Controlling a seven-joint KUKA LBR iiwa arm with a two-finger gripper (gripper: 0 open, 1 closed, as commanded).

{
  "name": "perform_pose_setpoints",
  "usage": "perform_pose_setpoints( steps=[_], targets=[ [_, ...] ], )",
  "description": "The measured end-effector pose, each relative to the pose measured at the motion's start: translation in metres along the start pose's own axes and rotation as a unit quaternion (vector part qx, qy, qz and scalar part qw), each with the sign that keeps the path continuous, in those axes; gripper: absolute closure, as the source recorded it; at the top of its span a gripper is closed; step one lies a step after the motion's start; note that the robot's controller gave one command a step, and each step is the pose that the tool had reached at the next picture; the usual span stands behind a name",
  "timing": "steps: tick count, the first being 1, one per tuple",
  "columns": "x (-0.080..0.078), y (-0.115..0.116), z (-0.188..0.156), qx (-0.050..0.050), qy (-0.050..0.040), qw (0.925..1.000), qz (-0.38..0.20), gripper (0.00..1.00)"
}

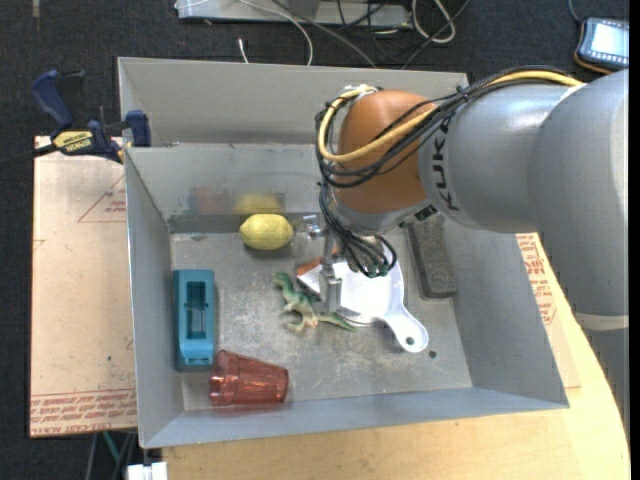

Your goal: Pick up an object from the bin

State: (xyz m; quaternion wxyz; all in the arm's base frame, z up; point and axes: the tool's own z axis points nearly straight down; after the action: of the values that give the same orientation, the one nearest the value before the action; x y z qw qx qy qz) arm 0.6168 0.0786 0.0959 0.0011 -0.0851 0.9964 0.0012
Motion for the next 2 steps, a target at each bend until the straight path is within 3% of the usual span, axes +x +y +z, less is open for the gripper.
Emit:
perform_pose_setpoints(
  steps=[1,2],
  targets=[
    [0.023,-0.023,-0.047,-0.003,-0.0046,0.9925,0.122,0.00],
    [0.047,-0.042,-0.004,-0.002,0.0001,0.9957,0.093,0.00]
  ],
)
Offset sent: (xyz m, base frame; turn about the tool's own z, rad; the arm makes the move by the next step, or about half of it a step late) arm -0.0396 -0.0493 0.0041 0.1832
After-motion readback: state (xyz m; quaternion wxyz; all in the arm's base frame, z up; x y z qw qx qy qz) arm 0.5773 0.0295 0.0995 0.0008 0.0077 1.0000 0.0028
